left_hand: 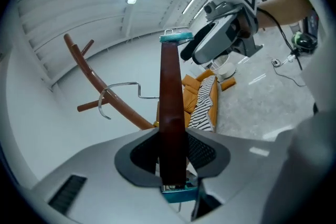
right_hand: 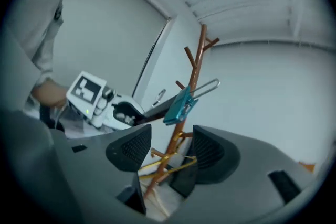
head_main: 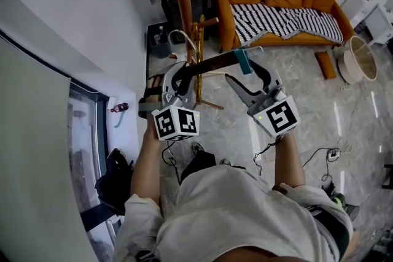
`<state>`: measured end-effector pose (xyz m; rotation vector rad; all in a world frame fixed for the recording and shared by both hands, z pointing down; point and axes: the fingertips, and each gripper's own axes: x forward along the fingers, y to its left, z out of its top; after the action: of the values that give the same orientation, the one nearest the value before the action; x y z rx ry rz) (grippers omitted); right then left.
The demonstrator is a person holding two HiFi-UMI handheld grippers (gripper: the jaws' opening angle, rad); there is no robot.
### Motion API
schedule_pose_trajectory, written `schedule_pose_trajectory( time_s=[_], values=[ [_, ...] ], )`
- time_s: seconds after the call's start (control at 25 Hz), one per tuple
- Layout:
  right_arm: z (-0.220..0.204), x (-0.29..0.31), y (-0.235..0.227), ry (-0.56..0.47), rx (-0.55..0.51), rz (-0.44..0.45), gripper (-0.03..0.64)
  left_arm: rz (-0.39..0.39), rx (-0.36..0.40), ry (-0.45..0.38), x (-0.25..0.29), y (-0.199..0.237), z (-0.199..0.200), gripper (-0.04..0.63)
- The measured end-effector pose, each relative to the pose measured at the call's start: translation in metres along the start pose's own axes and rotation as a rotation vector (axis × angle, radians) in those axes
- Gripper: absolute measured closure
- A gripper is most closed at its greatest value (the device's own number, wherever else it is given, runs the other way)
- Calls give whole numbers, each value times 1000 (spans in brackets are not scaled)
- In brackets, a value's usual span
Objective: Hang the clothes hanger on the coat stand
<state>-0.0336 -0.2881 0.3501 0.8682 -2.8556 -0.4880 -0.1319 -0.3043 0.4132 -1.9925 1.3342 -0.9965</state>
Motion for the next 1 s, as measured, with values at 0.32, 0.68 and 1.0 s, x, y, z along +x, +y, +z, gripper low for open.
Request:
schedule_pose_trajectory(
  time_s=[0.32, 0.68, 1.0],
  values=[
    [17, -30, -32, 254, -506, -166, 366, 35, 150, 57, 3, 34, -5, 459],
    [45, 1, -55, 280, -723, -245, 342, 122, 239, 88, -1, 85, 8, 459],
    [48, 39, -61, 393, -963, -231, 341, 202, 389, 120, -3, 123, 11, 459]
  ],
)
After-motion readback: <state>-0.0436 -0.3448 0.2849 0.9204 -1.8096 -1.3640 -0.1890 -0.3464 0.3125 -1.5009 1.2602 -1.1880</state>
